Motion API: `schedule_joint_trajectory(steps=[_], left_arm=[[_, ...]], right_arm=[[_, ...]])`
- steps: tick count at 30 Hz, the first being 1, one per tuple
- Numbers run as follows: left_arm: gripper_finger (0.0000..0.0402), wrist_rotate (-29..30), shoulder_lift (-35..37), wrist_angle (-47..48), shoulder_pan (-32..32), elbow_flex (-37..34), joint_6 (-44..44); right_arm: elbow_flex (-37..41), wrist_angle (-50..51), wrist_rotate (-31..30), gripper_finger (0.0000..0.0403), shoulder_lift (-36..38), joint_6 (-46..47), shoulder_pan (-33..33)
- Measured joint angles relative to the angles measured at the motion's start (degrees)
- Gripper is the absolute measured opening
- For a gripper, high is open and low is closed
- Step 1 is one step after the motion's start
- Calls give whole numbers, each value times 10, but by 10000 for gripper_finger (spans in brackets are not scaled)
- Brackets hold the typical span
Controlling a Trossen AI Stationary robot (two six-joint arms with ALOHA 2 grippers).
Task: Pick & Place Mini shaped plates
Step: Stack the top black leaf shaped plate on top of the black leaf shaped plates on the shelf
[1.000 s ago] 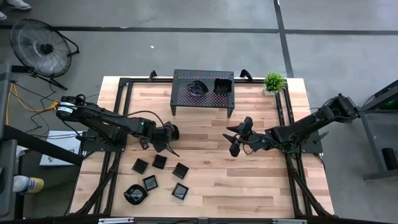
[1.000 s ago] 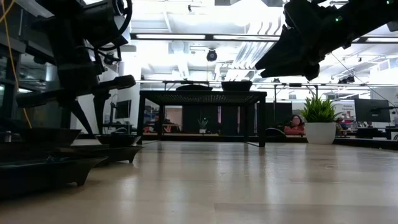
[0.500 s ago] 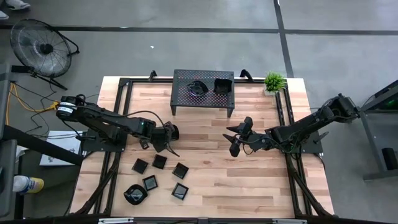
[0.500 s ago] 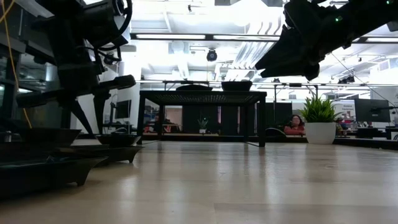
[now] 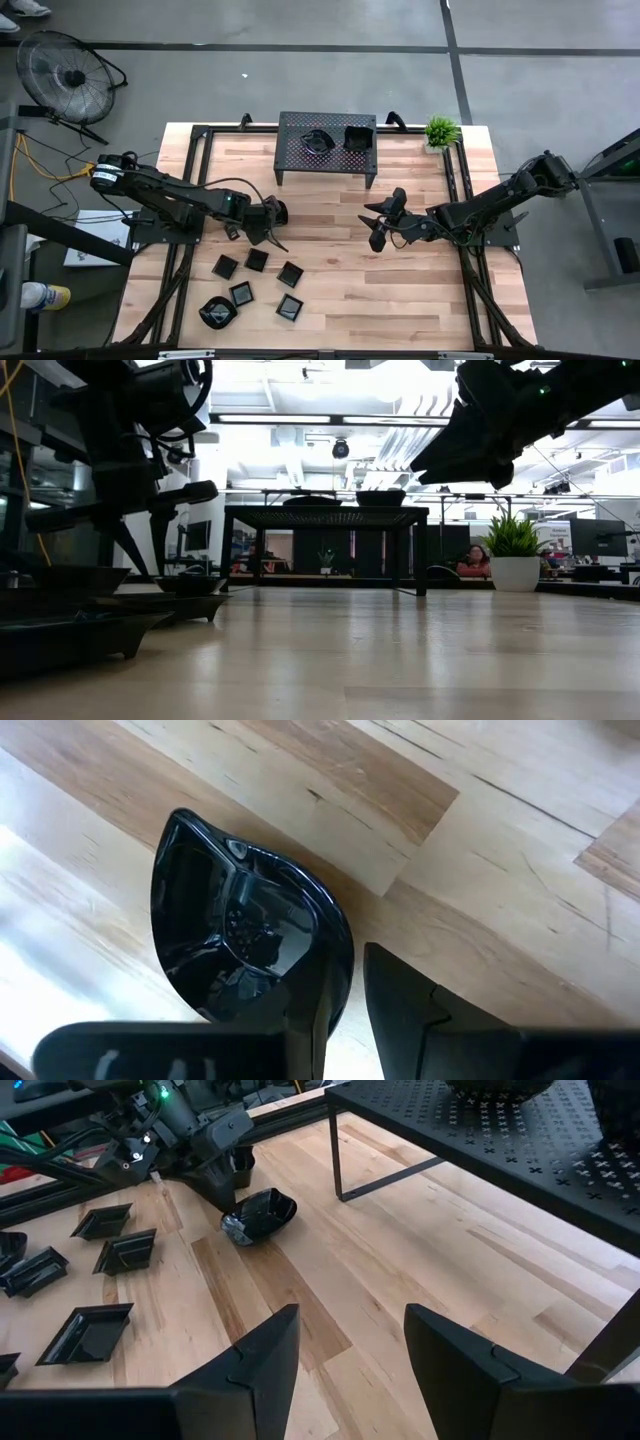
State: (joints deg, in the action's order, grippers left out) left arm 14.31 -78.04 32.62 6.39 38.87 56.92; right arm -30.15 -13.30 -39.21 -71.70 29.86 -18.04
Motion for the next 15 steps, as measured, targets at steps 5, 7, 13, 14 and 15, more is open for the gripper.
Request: schedule_joint_trajectory(steps=[5, 7, 13, 14, 15], left_arm=[[60, 1, 0, -6, 0, 0, 4], [60, 2, 0, -13, 0, 0, 13], [60, 10, -3, -25, 0, -10, 28], [60, 11, -3, -27, 0, -10, 28], [60, 11, -3, -27, 0, -10, 28]], right_arm=[[0, 1, 0, 177, 0, -2, 0], [0, 1, 0, 177, 0, -4, 0], [0, 2, 0, 177, 0, -4, 0], [0, 2, 0, 177, 0, -5, 0], [0, 2, 0, 177, 0, -6, 0]])
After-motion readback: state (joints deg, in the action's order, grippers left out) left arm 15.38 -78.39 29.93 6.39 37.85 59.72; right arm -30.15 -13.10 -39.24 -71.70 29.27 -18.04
